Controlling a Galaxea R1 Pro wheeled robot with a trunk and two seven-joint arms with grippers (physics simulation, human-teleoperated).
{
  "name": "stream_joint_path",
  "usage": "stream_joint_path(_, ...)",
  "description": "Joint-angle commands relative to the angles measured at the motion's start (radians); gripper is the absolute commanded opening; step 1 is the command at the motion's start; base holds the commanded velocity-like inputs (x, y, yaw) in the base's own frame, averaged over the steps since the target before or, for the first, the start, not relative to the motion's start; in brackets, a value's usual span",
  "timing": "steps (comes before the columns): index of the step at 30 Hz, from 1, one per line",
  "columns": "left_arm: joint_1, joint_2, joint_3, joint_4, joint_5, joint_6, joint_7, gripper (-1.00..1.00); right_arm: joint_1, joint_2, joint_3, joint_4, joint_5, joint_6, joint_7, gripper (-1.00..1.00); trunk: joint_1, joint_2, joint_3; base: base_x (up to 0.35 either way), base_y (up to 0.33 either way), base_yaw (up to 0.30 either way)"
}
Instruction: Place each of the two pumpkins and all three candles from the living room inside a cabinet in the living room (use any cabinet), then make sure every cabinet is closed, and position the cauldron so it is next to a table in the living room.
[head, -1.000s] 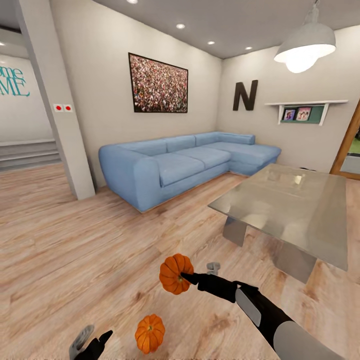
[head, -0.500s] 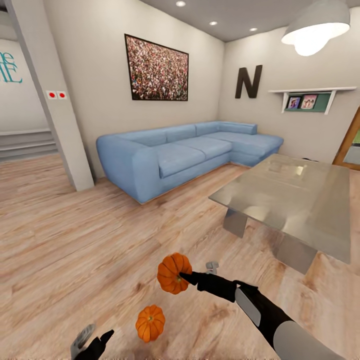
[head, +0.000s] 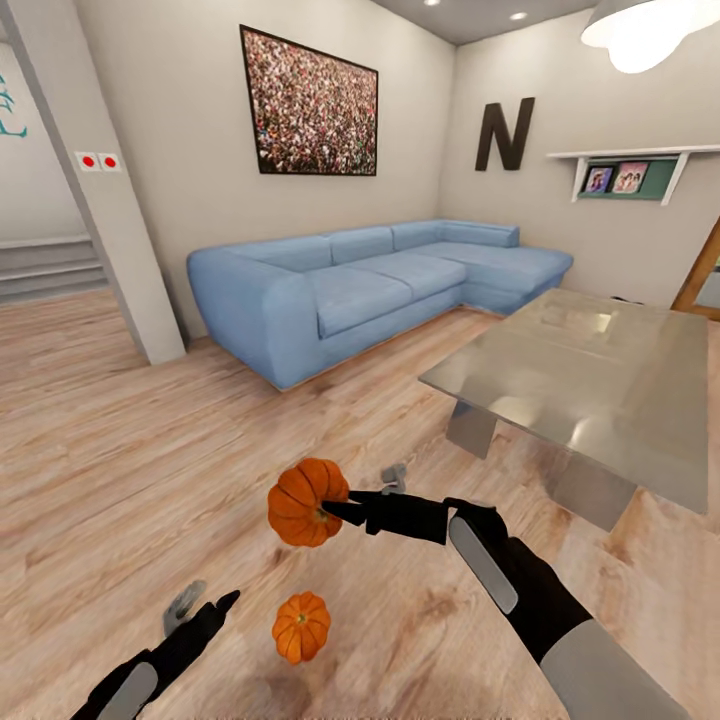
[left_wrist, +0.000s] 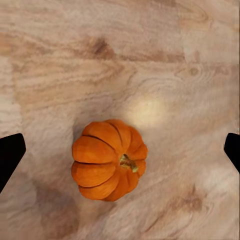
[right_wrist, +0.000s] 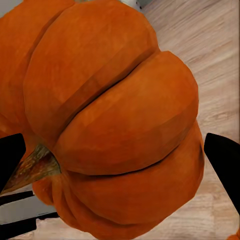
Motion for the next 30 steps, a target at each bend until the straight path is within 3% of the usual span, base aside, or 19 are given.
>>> stream_joint_path(1, -0.017, 0.001, -0.002, -0.002, 0.010, 0.006, -0.001, 1.00, -0.001, -0.001, 0.001, -0.007, -0.015, 0.011, -0.005, -1.00, 0.000, -0.001, -0.005, 0.000, 0.000, 0.000)
stream_joint_path(8, -0.045, -0.003, 0.000, 0.006, 0.026, 0.020, -0.012, 1.00, -0.001, -0.021, 0.000, -0.031, -0.025, 0.016, -0.001, -1.00, 0.003, -0.002, -0.032, 0.000, 0.000, 0.000)
stream_joint_path(13, -0.046, -0.004, 0.000, 0.084, 0.030, 0.026, -0.124, 1.00, -0.001, -0.024, -0.001, -0.038, -0.049, 0.018, 0.000, -1.00, 0.006, -0.003, -0.051, 0.000, 0.000, 0.000)
stream_joint_path(16, -0.046, 0.000, 0.003, 0.112, 0.032, 0.057, -0.160, 1.00, -0.001, -0.025, -0.001, -0.050, -0.070, 0.018, 0.000, -1.00, 0.007, -0.004, -0.063, 0.000, 0.000, 0.000)
stream_joint_path(21, -0.046, -0.003, 0.008, 0.120, 0.032, 0.117, -0.171, 1.00, -0.001, -0.028, -0.001, -0.075, -0.079, 0.018, 0.000, -1.00, 0.009, -0.005, -0.082, 0.000, 0.000, 0.000)
stream_joint_path(30, -0.046, -0.011, 0.010, 0.122, 0.032, 0.130, -0.173, 1.00, -0.001, -0.070, 0.001, -0.115, -0.136, 0.018, 0.000, -1.00, 0.013, -0.007, -0.117, 0.000, 0.000, 0.000)
